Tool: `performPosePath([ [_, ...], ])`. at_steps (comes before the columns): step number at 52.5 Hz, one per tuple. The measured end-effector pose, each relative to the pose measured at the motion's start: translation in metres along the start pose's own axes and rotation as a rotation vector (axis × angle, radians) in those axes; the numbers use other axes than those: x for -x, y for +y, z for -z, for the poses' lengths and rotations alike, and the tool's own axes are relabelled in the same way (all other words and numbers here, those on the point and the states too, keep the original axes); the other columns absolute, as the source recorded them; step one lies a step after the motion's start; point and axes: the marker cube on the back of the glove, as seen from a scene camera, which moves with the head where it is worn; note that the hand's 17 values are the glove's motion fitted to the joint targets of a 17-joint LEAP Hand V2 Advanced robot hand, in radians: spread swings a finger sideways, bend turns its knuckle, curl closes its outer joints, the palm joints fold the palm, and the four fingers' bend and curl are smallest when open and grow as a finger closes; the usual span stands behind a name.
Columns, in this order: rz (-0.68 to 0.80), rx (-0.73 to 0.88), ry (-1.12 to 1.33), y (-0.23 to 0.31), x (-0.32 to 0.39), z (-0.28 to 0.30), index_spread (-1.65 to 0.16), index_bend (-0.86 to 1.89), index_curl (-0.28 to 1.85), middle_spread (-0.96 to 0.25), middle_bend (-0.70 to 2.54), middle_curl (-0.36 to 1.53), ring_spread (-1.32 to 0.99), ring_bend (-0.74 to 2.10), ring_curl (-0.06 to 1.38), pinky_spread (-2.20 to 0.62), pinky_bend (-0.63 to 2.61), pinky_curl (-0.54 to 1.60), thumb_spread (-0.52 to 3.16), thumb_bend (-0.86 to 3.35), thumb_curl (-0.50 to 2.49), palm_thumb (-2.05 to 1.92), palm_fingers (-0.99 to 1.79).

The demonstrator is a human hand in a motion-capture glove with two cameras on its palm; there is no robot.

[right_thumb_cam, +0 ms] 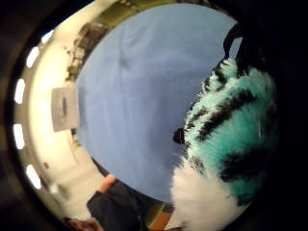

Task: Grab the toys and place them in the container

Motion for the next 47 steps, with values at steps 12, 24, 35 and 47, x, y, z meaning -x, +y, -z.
performPosePath([
  [12, -0.004, -0.031, -0.03, -0.006, 0.015, 0.046, -0.41, 0.26, 0.83, -0.39, 0.74, 0.41, -0.43, 1.12, 0.47, -0.44, 1.07, 0.44, 0.7, 0.22, 0.62, 0.68, 1.17],
  [24, 0.021, -0.138, 0.003, -0.015, 0.061, 0.139, -0.45, 0.32, 1.0, -0.39, 0.83, 0.48, -0.43, 1.16, 0.5, -0.43, 1.11, 0.48, 0.53, 0.19, 0.73, 0.67, 1.14],
  [35, 0.107, -0.245, 0.042, -0.019, 0.131, 0.216, -0.46, 0.32, 1.13, -0.39, 0.86, 0.53, -0.42, 1.19, 0.52, -0.44, 1.13, 0.5, 0.42, 0.18, 0.82, 0.67, 1.11],
  [47, 0.245, -0.378, 0.047, -0.015, 0.257, 0.288, -0.48, 0.29, 1.23, -0.39, 0.85, 0.57, -0.42, 1.19, 0.52, -0.43, 1.14, 0.5, 0.36, 0.17, 0.9, 0.66, 1.1],
])
